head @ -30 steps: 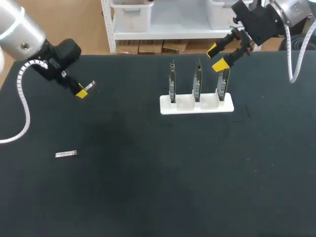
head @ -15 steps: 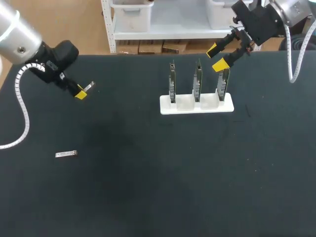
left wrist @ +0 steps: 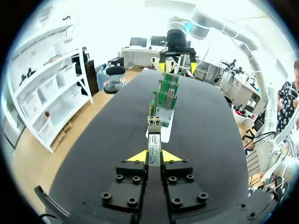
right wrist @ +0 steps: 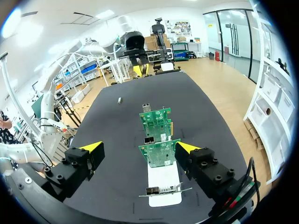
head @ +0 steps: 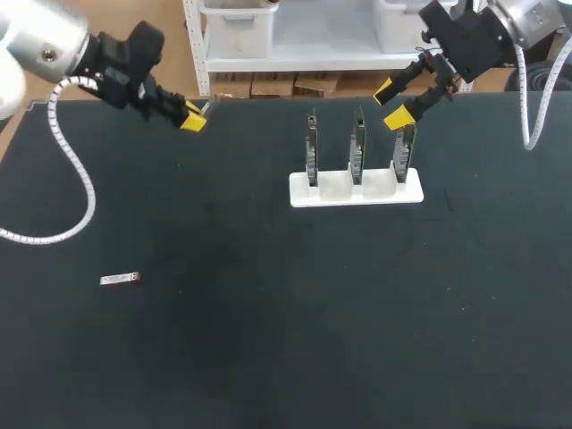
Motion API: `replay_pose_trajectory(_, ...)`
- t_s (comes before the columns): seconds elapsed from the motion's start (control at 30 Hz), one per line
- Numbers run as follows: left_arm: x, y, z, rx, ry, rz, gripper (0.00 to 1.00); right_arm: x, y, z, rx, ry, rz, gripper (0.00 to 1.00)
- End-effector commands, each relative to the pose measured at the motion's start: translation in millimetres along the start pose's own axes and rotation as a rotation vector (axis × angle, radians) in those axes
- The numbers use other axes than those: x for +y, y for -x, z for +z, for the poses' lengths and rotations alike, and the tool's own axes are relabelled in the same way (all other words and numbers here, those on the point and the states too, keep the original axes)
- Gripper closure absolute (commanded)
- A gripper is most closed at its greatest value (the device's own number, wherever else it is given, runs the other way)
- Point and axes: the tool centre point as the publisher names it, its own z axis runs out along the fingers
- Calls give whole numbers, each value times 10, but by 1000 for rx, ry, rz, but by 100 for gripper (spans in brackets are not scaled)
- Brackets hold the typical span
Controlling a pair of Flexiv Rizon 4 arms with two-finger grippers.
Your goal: Pick up the optical module with the left hand, and insert it into the network port with the right hand.
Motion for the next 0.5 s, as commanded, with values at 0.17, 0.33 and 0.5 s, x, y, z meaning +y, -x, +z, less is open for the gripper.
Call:
replay_pose_trajectory(0.17,-37,43,-51,-22,26,18,100,16,-1,5,0,-5,0,0)
replay_pose_trajectory(0.33,-37,43,-51,-22,26,18,100,16,-1,5,0,-5,0,0)
replay_pose_trajectory(0.5,-37,43,-51,-22,26,18,100,16,-1,5,0,-5,0,0)
